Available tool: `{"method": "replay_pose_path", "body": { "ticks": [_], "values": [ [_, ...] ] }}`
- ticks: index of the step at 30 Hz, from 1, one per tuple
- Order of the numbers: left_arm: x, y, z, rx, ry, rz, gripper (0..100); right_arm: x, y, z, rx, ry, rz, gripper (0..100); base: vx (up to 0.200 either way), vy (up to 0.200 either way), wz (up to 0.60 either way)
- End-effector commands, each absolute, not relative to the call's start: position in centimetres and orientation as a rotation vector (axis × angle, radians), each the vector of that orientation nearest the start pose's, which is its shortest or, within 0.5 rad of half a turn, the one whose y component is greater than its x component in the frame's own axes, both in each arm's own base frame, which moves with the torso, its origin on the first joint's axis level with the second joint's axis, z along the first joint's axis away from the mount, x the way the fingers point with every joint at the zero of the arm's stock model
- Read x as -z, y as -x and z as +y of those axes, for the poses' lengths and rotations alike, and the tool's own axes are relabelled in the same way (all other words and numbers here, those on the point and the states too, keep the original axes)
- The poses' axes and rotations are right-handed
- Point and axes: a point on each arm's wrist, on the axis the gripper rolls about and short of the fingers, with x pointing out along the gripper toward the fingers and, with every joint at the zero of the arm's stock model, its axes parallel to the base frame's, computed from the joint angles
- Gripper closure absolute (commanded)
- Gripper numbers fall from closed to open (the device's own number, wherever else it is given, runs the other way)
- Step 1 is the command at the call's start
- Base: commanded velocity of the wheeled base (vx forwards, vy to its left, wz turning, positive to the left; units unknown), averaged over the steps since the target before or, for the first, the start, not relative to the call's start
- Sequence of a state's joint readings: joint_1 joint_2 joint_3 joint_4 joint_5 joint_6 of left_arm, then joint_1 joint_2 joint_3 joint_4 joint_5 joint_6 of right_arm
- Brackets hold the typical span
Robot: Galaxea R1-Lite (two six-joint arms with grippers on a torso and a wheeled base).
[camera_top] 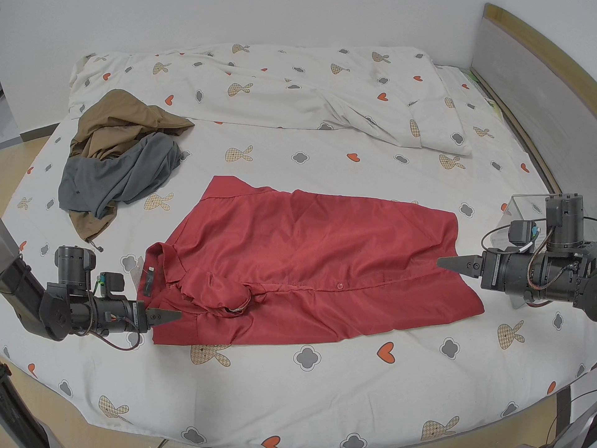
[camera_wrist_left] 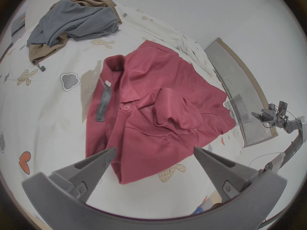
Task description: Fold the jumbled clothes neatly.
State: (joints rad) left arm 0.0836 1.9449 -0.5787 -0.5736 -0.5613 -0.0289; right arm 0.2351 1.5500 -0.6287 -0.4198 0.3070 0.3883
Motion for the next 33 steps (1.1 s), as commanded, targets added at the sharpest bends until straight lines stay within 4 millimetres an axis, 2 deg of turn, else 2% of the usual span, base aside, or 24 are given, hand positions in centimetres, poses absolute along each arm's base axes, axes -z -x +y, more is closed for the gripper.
{"method": "replay_pose_path", "body": {
  "ticks": [1,6,16,17,22,26,30,31,33],
  "values": [
    [-3.4,-29.4,1.8,0.421,0.302,0.805,0,-15.7,-24.1,6.5,-0.425,-0.39,0.608,0,0.0,0.0,0.0],
    [-2.1,-30.0,1.8,0.42,0.31,0.833,0,-15.7,-24.0,6.6,-0.429,-0.387,0.608,0,0.0,0.0,0.0],
    [-2.2,-30.4,1.9,0.427,0.307,0.818,0,-15.6,-24.0,6.6,-0.432,-0.388,0.611,0,0.0,0.0,0.0],
    [-2.1,-30.5,1.9,0.427,0.307,0.818,100,-15.6,-24.1,6.6,-0.429,-0.388,0.61,0,0.0,0.0,0.0],
    [-1.4,-31.1,1.9,0.426,0.311,0.829,100,-15.5,-24.2,6.4,-0.421,-0.391,0.616,0,0.0,0.0,0.0],
    [-1.6,-31.2,2.1,0.422,0.312,0.82,100,-13.2,-25.7,5.6,-0.358,-0.401,0.692,0,0.0,0.0,0.0],
    [-2.4,-31.1,2.4,0.414,0.307,0.793,100,-10.7,-27.4,3.6,-0.27,-0.418,0.759,0,0.0,0.0,0.0],
    [-2.4,-31.1,2.4,0.414,0.307,0.793,100,-10.7,-27.4,3.6,-0.27,-0.418,0.759,0,0.0,0.0,0.0],
    [-3.4,-30.9,2.8,0.404,0.304,0.764,100,-9.0,-28.2,2.2,-0.232,-0.397,0.797,0,0.0,0.0,0.0]
  ]
}}
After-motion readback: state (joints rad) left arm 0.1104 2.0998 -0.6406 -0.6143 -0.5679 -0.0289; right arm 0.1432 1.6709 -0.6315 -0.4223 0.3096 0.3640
